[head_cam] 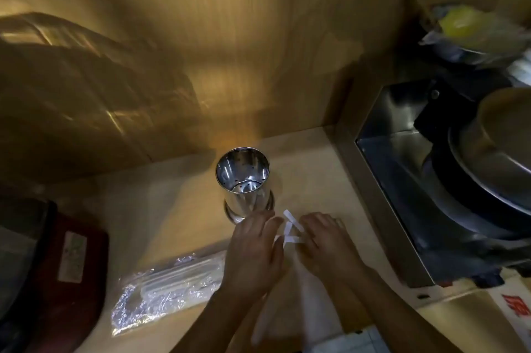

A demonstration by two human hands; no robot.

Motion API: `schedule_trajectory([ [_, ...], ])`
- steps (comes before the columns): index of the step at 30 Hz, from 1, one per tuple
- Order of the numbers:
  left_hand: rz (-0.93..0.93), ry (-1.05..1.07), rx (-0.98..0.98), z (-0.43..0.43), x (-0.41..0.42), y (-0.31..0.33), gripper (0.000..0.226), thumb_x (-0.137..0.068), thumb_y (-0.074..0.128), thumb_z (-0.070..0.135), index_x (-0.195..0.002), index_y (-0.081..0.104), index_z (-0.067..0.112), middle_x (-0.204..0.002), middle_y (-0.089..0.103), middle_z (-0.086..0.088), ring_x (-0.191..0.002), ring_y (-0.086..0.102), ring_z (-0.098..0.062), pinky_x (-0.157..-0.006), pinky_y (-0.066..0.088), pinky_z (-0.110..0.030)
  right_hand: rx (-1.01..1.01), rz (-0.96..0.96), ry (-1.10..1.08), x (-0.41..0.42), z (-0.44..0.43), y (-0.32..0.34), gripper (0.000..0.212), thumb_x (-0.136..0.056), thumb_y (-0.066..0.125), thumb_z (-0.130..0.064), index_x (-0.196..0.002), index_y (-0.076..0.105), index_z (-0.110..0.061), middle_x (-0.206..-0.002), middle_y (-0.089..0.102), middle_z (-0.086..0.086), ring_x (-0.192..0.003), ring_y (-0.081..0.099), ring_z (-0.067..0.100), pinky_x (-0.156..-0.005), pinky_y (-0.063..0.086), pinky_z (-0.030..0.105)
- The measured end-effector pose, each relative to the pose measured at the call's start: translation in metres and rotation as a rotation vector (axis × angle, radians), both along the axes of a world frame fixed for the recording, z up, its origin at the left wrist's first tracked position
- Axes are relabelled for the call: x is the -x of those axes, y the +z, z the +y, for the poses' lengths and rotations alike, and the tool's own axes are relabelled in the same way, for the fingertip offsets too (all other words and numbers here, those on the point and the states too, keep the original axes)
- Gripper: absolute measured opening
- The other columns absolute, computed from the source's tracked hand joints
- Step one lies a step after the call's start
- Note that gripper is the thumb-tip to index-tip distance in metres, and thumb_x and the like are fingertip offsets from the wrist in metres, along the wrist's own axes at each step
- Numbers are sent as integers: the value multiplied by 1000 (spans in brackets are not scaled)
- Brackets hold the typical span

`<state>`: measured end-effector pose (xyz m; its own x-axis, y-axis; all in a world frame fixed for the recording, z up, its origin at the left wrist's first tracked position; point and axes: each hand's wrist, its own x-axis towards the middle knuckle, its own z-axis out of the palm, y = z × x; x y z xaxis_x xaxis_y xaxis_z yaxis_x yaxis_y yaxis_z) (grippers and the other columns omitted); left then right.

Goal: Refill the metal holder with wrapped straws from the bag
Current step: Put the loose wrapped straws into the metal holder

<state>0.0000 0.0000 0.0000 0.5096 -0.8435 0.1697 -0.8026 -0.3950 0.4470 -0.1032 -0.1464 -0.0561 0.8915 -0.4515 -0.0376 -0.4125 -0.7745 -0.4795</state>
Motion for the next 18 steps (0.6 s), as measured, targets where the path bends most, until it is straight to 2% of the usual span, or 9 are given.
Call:
schedule_trajectory([
  [4,87,17,-99,1,12,-23,37,-80,44,30,-101,65,8,-94,70,-9,-83,65,-28,-71,52,-30,35,87,50,2,1,-14,29,-85,43,-23,-111,53,-19,-108,59,2,-101,52,24,-82,34,35],
  [7,114,26,-156,1,19,-50,28,-81,58,24,-105,63,9,-99,68,-10,-90,63,-29,-78,50,-34,50,147,83,2,0,-25,32,-89,40,-25,-119,50,-20,-116,57,2,-108,49,22,-88,33,34],
  [11,125,82,-329,1,23,-74,40,-86,46,31,-123,50,14,-115,60,-8,-102,54,-28,-86,41,-34,86,220,136,1,0,-38,36,-90,37,-25,-124,47,-20,-123,54,3,-113,47,22,-94,32,33],
  [14,135,154,-404,0,23,-83,40,-85,44,28,-123,46,14,-114,58,-10,-102,53,-30,-85,39,-34,74,224,81,1,-1,-45,33,-90,38,-20,-120,50,-20,-119,56,3,-111,50,21,-95,37,31],
  [18,157,184,-485,-2,19,-90,34,-86,43,31,-116,48,16,-113,61,-6,-103,56,-28,-87,40,-34,12,260,5,0,-3,-44,29,-91,37,-19,-116,51,-19,-115,58,4,-104,56,23,-86,46,36],
])
